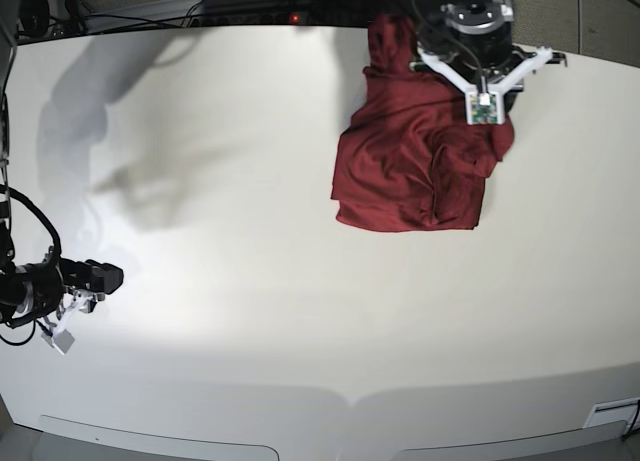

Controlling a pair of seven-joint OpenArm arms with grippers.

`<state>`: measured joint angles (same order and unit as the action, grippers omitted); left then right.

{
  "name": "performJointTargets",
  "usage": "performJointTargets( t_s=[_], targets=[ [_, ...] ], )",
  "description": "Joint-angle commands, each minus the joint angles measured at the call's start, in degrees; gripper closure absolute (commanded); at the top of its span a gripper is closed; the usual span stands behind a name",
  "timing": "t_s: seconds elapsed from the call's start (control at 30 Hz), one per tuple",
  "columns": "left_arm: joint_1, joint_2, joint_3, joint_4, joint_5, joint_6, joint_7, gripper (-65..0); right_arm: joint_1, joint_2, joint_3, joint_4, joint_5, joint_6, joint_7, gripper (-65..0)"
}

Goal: Fold the T-shirt properly
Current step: 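Press the folded bundle with the left gripper and drag it aside, then grasp the bundle edge with the left gripper and flip it over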

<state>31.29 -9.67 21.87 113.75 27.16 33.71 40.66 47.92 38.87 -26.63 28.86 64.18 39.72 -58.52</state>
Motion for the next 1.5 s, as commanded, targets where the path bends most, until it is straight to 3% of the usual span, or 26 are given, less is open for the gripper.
performJointTargets(
  t_s=[0.0, 0.17, 0.3, 0.43, 0.53, 0.8, 1.1, 1.13, 1.27, 1.47],
  targets=[
    [0.13, -0.04, -1.14, 0.59, 1.33, 0.79, -1.14, 0.0, 2.05, 0.92, 0.42, 0.59, 0.72, 0.28, 0.68, -24.4],
    [0.11, -0.04, -7.74, -0.68, 1.25, 0.76, -3.56, 0.0, 2.05, 0.74, 0.42, 0.59, 0.72, 0.28, 0.70, -24.4],
    [-0.17, -0.04, -12.52, -1.49, -4.76, 0.26, -14.27, 0.0, 2.05, 0.31, 0.42, 0.59, 0.74, 0.28, 0.70, -24.4],
    [-2.80, -0.04, -16.39, -4.42, -11.76, -5.20, -19.54, 0.0, 2.05, -0.17, 0.42, 0.59, 0.74, 0.28, 0.63, -24.4],
    [-6.45, -0.04, -17.86, -8.48, -12.72, -8.50, -19.96, 0.0, 2.05, -0.33, 0.42, 0.59, 0.74, 0.28, 0.63, -24.4],
    [-16.63, -0.07, -18.21, -21.35, -11.96, -8.46, -19.19, 0.0, 2.03, -0.31, 0.42, 0.59, 0.72, 0.28, 0.20, -24.4],
    [-19.56, -0.09, -22.51, -25.64, -7.50, -8.44, -18.47, 0.0, 2.03, -0.31, 0.42, 0.59, 0.74, 0.28, -0.42, -24.4],
    [-20.00, -0.07, -23.87, -25.64, -7.72, -8.46, -18.43, -0.9, 2.03, -0.33, 0.42, 0.59, 0.74, 0.28, -0.42, -24.4],
    [-21.77, -0.09, -28.96, -25.64, -7.67, -8.48, -18.40, -21.9, 2.03, -0.31, 0.42, 0.59, 0.74, 0.28, -0.42, -24.4],
    [-23.56, -0.09, -32.06, -25.59, -7.69, -8.48, -16.41, -23.2, 2.03, -0.33, 0.42, 0.59, 0.76, 0.28, -0.42, -24.4]
  ],
)
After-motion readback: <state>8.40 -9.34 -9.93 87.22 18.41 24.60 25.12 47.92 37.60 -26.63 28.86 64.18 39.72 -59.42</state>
